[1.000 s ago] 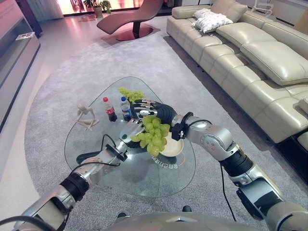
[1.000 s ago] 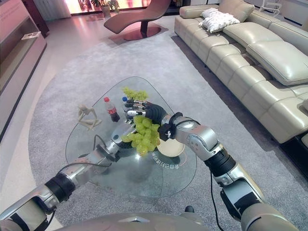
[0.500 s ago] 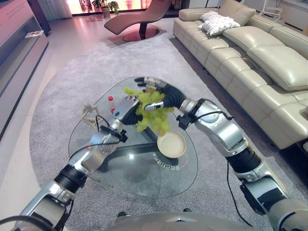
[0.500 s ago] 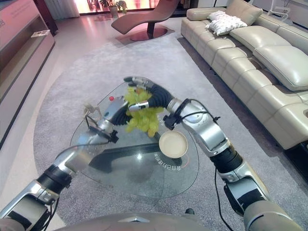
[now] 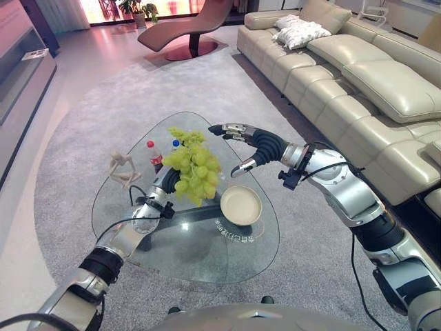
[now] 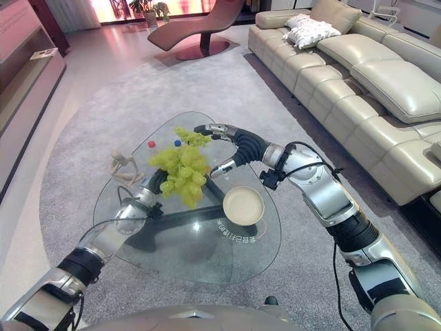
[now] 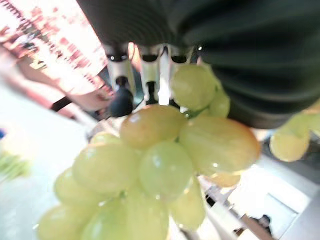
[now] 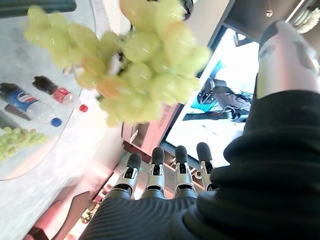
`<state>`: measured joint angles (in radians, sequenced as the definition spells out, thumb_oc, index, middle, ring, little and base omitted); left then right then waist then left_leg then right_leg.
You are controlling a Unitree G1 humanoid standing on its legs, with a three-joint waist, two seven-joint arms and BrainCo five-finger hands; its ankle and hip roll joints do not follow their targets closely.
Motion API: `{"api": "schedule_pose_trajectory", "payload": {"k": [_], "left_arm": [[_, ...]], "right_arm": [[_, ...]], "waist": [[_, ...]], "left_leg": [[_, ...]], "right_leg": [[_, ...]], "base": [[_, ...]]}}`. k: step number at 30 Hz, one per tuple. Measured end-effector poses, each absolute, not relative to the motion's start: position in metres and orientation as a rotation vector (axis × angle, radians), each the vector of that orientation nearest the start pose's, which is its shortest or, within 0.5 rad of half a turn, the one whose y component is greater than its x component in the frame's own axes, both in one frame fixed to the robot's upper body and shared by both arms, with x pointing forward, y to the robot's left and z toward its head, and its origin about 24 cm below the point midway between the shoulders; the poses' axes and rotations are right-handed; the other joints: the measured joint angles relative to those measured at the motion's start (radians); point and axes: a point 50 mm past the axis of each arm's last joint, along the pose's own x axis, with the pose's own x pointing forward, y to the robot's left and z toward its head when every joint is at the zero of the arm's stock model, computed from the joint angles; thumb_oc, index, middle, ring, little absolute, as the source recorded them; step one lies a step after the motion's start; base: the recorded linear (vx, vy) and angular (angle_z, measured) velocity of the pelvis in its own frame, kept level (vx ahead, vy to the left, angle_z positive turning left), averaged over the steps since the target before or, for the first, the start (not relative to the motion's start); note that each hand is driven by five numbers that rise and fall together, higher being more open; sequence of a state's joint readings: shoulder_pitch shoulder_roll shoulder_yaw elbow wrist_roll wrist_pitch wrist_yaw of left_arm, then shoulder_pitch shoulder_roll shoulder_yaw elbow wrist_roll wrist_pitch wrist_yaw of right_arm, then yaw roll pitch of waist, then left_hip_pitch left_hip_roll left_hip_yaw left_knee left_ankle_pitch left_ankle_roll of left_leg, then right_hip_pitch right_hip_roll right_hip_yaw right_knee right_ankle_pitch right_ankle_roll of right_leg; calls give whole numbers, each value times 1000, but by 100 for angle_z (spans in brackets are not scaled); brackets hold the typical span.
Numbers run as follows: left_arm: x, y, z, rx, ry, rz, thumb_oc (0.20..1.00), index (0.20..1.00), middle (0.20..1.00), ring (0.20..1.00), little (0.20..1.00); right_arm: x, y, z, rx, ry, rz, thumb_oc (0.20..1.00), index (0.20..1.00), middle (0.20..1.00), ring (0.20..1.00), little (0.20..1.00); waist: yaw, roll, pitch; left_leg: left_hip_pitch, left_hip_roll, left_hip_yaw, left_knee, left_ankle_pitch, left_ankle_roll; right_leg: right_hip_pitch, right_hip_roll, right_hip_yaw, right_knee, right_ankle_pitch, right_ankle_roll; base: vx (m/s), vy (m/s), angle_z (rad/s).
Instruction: Pick up fruits into the plate
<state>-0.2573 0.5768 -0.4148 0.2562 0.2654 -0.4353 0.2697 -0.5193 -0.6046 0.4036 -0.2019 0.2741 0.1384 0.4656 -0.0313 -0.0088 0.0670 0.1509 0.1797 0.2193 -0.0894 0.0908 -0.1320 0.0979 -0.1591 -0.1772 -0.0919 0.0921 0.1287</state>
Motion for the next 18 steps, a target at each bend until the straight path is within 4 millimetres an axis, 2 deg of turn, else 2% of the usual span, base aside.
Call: {"api": "schedule_pose_trajectory", "payload": {"k": [3, 6, 18], "left_arm": [[277, 157, 89, 753, -505, -292, 200, 200, 200, 200, 200], [278, 153, 98, 696, -473, -340, 200, 200, 200, 200, 200], [280, 148, 85, 522, -190, -573, 200, 200, 200, 200, 200]], "right_arm": [[286, -101, 172, -514, -287, 932, 1000, 1000, 1000, 1000, 1000], [285, -100, 173, -513, -292, 927, 1000, 1000, 1000, 1000, 1000], [283, -100, 175, -536, -338, 928, 1000, 1000, 1000, 1000, 1000]], "waist": [[3, 0, 0], [5, 0, 0], [5, 15, 15]], "left_leg": [[0, 0, -1, 0, 0, 0], [-1, -1, -1, 0, 0, 0], [-5, -2, -7, 0, 0, 0]], "right_leg": [[1, 0, -1, 0, 0, 0], [1, -1, -2, 0, 0, 0], [-1, -1, -3, 0, 0, 0]], "base": [[0, 0, 0], [0, 0, 0], [0, 0, 0]]}}
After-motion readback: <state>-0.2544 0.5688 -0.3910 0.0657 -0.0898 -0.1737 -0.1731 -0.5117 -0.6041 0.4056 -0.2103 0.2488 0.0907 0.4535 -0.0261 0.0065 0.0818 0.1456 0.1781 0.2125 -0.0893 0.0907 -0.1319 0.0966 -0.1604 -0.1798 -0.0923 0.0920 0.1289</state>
